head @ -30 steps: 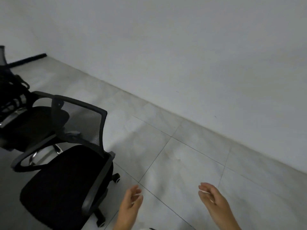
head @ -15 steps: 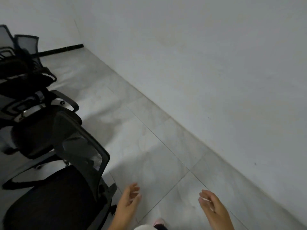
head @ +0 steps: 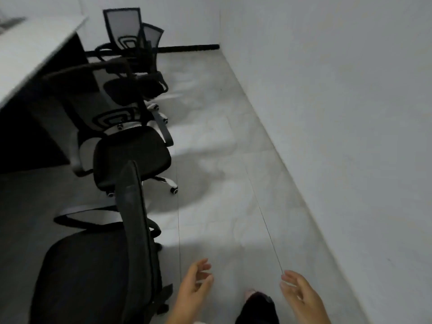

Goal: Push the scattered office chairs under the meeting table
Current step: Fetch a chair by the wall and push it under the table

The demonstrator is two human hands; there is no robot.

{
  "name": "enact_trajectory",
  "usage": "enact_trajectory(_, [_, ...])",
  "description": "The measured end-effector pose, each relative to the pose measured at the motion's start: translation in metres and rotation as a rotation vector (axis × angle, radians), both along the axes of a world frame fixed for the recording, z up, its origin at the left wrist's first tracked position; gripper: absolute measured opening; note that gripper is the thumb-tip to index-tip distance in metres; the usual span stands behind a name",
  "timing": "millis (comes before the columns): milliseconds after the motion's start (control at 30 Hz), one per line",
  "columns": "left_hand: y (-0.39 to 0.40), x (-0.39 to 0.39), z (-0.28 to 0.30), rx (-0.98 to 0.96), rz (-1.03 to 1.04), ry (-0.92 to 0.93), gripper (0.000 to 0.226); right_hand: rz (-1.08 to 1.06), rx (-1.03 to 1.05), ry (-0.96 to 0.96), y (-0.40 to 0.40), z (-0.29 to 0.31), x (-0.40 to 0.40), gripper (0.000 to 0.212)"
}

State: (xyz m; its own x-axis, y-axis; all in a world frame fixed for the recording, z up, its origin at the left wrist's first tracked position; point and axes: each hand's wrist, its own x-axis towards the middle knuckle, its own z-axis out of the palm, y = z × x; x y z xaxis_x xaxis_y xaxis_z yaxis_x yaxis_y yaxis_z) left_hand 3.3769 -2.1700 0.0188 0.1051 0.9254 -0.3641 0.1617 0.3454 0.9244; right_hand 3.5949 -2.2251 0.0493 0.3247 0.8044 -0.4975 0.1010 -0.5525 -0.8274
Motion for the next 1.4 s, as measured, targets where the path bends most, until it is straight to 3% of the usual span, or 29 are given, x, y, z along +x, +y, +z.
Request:
enact_trajectory(67, [0.029,0.013,0.01,0.031,0.132,-0.009,0.031,0.127,0.034,-0.03,0.056,0.009,0.019,0.043])
enact_trajectory(133, [0.057,0.021,0.023,0.079,0.263,-0.007,0.039,0.272,0.067,-0.032,0.115,0.022,0.028,0.022])
enact_trajectory(167, [0.068,0.02,0.028,0.112,0.324,0.002,0.04,0.339,0.09,-0.054,0.142,0.027,0.031,0.021])
enact_trajectory(300, [0.092,0.007,0.044,0.195,0.611,0.056,0.029,0.559,0.181,-0.071,0.233,0.029,0.018,0.02])
enact_trajectory(400, [0.095,-0.008,0.052,0.224,0.838,0.211,0.022,0.738,0.203,-0.079,0.282,0.029,-0.021,0.019])
enact_trajectory(533, [0.095,-0.026,0.036,0.15,0.816,0.631,0.029,1.104,0.349,-0.214,0.321,0.021,-0.093,0.034])
enact_trajectory(700, [0.107,-0.046,0.008,-0.248,0.719,0.748,0.045,1.539,0.708,-0.529,0.353,0.012,-0.185,0.051])
enact_trajectory(833, [0.114,-0.053,0.002,-0.338,0.643,0.936,0.051,1.84,0.993,-0.944,0.376,-0.005,-0.236,0.045])
enact_trajectory(933, [0.116,-0.052,-0.002,-0.326,0.612,1.065,0.056,1.999,1.053,-1.026,0.391,-0.006,-0.256,0.036])
enact_trajectory(967, [0.115,-0.055,-0.002,-0.319,0.608,1.12,0.063,2.075,1.021,-1.03,0.397,-0.006,-0.263,0.044])
enact_trajectory(1033, [0.114,-0.057,-0.006,-0.397,0.676,1.092,0.072,2.279,0.988,-0.973,0.41,-0.008,-0.282,0.084])
enact_trajectory(1100, [0.118,-0.054,-0.011,-0.459,0.695,1.118,0.055,2.469,0.91,-0.887,0.426,-0.01,-0.294,0.125])
enact_trajectory(1167, [0.125,-0.049,-0.011,-0.487,0.698,1.08,0.047,2.583,0.977,-0.856,0.438,-0.014,-0.309,0.138])
enact_trajectory(1267, [0.14,-0.044,-0.02,-0.488,0.795,1.123,0.042,2.614,1.097,-0.769,0.443,-0.022,-0.321,0.124])
enact_trajectory(1333, [0.148,-0.043,-0.025,-0.477,0.821,1.182,0.038,2.541,1.34,-0.76,0.447,-0.033,-0.321,0.095])
enact_trajectory(1400, [0.152,-0.042,-0.028,-0.499,0.814,1.288,0.041,2.463,1.396,-0.71,0.451,-0.045,-0.318,0.077])
